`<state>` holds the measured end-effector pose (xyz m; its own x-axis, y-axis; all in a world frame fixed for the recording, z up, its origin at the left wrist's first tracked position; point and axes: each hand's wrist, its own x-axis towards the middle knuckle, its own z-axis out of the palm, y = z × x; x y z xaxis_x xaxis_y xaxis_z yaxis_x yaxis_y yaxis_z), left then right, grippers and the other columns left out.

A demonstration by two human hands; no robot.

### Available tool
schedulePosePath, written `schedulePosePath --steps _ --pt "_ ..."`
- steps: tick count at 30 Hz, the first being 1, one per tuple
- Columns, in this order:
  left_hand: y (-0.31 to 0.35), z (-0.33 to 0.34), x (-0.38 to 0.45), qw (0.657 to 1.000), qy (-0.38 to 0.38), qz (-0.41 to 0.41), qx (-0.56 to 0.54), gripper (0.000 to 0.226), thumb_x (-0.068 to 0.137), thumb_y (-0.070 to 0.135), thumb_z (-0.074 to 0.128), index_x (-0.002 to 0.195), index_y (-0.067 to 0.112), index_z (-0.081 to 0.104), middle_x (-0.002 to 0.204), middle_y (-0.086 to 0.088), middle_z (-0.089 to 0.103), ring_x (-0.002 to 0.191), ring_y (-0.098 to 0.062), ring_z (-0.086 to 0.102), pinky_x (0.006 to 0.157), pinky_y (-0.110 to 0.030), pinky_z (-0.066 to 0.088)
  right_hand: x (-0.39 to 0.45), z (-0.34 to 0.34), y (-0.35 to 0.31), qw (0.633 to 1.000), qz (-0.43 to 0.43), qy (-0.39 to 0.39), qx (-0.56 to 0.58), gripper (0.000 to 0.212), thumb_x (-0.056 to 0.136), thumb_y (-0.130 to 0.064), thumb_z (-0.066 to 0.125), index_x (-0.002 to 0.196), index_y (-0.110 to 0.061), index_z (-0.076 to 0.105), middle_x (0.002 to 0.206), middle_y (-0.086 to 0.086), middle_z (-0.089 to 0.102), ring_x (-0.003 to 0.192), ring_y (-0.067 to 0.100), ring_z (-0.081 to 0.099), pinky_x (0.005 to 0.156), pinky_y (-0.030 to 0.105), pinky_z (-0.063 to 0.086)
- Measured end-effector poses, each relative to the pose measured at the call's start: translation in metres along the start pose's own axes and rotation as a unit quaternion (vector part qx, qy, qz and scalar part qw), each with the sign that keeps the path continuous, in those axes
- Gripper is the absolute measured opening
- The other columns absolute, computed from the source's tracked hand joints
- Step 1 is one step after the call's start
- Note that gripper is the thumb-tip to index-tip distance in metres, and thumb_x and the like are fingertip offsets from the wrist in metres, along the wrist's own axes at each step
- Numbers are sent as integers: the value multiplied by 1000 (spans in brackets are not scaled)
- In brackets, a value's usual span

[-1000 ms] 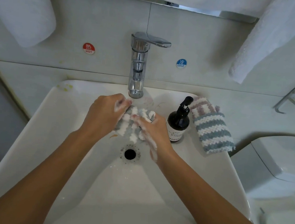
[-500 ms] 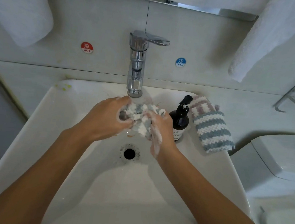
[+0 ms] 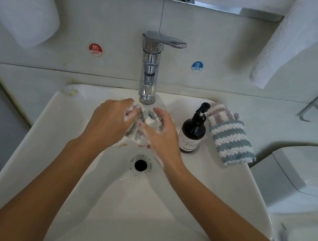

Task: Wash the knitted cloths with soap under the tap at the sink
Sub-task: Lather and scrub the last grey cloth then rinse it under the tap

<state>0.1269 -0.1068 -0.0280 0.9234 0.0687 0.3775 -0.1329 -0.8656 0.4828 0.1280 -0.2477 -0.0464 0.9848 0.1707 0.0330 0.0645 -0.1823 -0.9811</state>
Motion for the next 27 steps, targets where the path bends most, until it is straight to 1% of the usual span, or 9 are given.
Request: schedulePosePath --steps 2,4,6,10,14,17,21,24,27 --pt "-1 0 0 1000 17 -2 -14 35 99 32 46 76 6 53 59 -6 50 58 -26 48 52 -34 28 2 2 2 1000 -11 4 -18 42 91 -27 66 130 -24 53 125 -2 57 111 12 56 94 35 52" --pt "0 1 -1 999 36 9 -29 42 97 39 46 71 7 52 55 -3 48 55 -23 46 51 -33 29 3 1 3 1000 -17 10 -17 29 94 -27 62 122 -20 58 110 1 66 93 8 63 76 21 53" --pt "1 1 -2 998 51 24 -32 43 90 45 42 65 10 48 51 1 44 51 -19 42 49 -30 28 4 1 2 999 -20 22 -17 20 95 -32 59 109 -18 62 91 -1 68 74 4 61 63 16 47" --pt "4 9 -5 995 63 18 -76 49 85 50 37 60 10 48 50 -1 44 49 -22 41 50 -32 29 7 0 3 997 -9 50 49 40 94 -48 54 101 -9 63 87 4 69 80 15 66 76 31 55" --pt "26 24 -17 981 73 33 -177 42 88 45 38 51 27 34 42 4 35 41 -10 34 48 -30 27 10 -3 -4 987 -1 131 90 33 98 -40 52 71 -22 56 60 -9 54 60 9 54 63 27 46" --pt "46 34 -27 950 95 12 -296 44 94 36 46 55 17 52 45 4 49 42 -15 49 45 -32 43 11 -4 -7 980 13 155 121 37 99 -35 52 65 -21 50 53 -10 48 57 12 49 59 31 41" --pt "35 43 -17 922 148 -109 -340 42 91 24 52 52 11 45 43 6 42 42 -6 37 46 -25 33 -11 9 -5 991 11 94 96 33 100 -30 49 70 -18 53 52 -7 48 50 10 49 54 30 43" --pt "24 47 -15 931 159 -131 -301 41 95 14 55 59 -2 46 49 -11 44 46 -7 34 47 -27 32 -17 11 -9 995 -10 64 76 33 101 -28 46 71 -21 57 62 -3 58 52 2 56 52 18 46" --pt "41 50 -31 918 158 -120 -343 42 97 14 55 56 15 52 46 7 52 44 -1 45 46 -19 36 -2 3 -16 992 -16 86 88 29 102 -26 43 74 -31 48 74 -10 54 64 -4 51 62 11 43"
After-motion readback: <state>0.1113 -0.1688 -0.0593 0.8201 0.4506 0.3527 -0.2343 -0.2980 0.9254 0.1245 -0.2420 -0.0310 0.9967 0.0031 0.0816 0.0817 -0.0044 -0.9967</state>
